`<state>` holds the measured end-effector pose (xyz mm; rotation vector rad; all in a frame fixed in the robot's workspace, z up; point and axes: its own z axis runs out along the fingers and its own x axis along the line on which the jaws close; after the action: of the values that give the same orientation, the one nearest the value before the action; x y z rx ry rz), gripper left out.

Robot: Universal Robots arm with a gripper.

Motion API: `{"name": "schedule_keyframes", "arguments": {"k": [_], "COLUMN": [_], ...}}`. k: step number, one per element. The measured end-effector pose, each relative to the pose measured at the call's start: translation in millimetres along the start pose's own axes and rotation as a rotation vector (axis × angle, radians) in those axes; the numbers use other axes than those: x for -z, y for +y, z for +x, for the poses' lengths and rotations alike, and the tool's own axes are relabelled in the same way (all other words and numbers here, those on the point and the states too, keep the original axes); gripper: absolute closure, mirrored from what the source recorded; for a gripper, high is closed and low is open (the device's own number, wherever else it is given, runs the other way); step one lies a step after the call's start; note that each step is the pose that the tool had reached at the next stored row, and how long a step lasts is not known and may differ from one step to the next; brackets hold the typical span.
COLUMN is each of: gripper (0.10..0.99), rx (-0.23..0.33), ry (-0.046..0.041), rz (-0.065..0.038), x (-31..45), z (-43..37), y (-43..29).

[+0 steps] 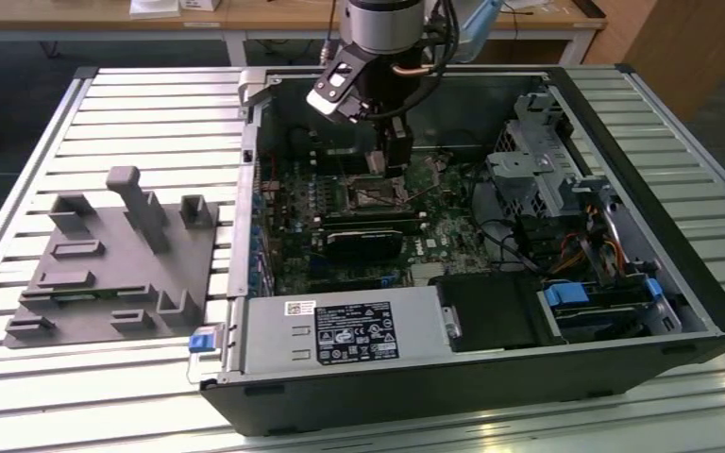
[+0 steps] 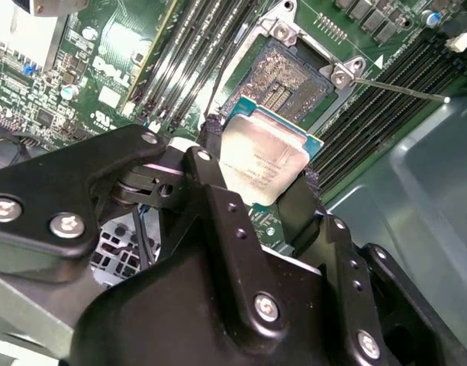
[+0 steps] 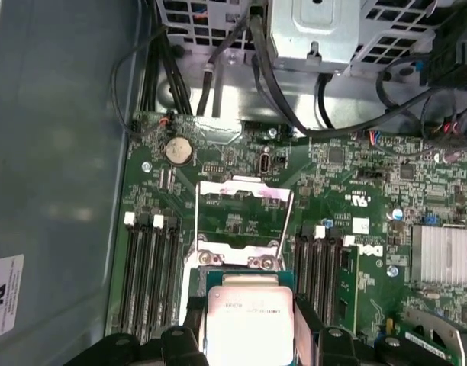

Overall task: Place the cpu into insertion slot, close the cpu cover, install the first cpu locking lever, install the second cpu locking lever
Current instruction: 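Place the cpu into insertion slot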

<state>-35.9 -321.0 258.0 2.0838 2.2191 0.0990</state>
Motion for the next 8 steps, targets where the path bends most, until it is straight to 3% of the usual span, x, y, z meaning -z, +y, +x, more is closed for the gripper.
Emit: {"name": "schedule_keyframes", "arguments": {"k": [8], "gripper": [0.545], "rx": [-0.019], "ry": [-0.0022], "rz": [0.001], "x": [-13.1], "z": [2.4], "y": [-4.2]}}
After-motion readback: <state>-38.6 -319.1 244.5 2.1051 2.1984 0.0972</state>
